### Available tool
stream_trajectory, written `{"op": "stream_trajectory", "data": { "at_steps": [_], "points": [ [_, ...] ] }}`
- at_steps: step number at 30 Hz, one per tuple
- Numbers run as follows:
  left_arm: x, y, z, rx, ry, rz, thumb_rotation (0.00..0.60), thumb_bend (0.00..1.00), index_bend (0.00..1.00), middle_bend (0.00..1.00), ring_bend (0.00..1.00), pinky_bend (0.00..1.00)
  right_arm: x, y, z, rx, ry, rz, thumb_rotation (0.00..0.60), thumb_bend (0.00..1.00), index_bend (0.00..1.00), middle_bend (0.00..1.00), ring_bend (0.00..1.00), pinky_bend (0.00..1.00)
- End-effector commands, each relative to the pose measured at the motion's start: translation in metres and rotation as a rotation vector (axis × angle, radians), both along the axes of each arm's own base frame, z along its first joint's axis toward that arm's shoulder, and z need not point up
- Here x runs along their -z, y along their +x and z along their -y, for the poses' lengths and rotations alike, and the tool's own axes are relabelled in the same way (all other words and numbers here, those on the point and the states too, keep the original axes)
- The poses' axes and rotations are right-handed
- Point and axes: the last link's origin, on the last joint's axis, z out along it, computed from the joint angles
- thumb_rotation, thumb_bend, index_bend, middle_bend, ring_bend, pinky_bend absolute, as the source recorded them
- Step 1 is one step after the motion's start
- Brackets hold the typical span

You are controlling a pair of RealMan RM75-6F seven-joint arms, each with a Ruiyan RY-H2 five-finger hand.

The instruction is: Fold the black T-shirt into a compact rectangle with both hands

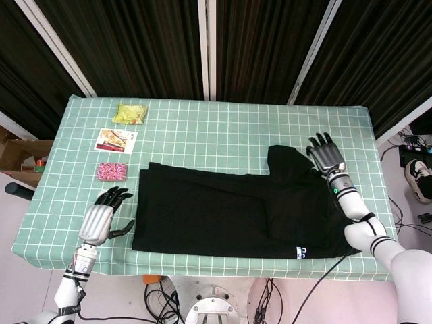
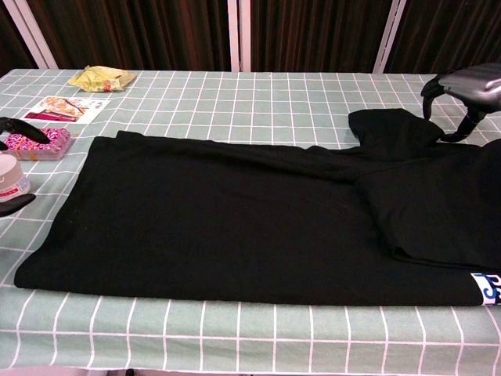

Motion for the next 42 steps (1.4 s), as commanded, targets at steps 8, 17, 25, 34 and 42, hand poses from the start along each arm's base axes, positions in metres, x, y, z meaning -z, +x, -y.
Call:
{"op": "stream_trajectory", "data": {
  "at_steps": [8, 17, 25, 34, 42],
  "points": [
    [-0.003, -0.004, 0.001, -0.021, 0.001, 0.032, 0.514, 0.26, 0.24, 0.15, 0.09, 0.20, 0.016, 0.002, 0.005, -0.098, -0.001, -0.070, 0.600, 0.45, 0.58, 0.19, 0.04, 0.06],
    [-0.005, -0.005, 0.001, -0.026, -0.004, 0.025, 0.515, 0.26, 0.24, 0.15, 0.09, 0.20, -0.010, 0.031, 0.035, -0.317, -0.042, -0.345, 0.600, 0.48, 0.60, 0.20, 0.05, 0.04],
    [-0.004, -0.007, 0.004, -0.045, -0.012, 0.029, 0.514, 0.26, 0.24, 0.15, 0.09, 0.20, -0.016, 0.056, 0.041, -0.490, -0.058, -0.470, 0.600, 0.48, 0.58, 0.20, 0.05, 0.00],
    [-0.004, -0.007, 0.004, -0.030, -0.013, 0.029, 0.514, 0.26, 0.24, 0.15, 0.09, 0.20, -0.043, 0.044, -0.013, -0.721, -0.133, -0.309, 0.600, 0.48, 0.58, 0.20, 0.05, 0.00],
    [-0.001, 0.001, 0.003, 0.004, -0.026, 0.027, 0.514, 0.26, 0.24, 0.15, 0.09, 0.20, -0.059, 0.023, -0.076, -0.915, -0.068, -0.216, 0.600, 0.47, 0.56, 0.19, 0.03, 0.00]
  ]
}}
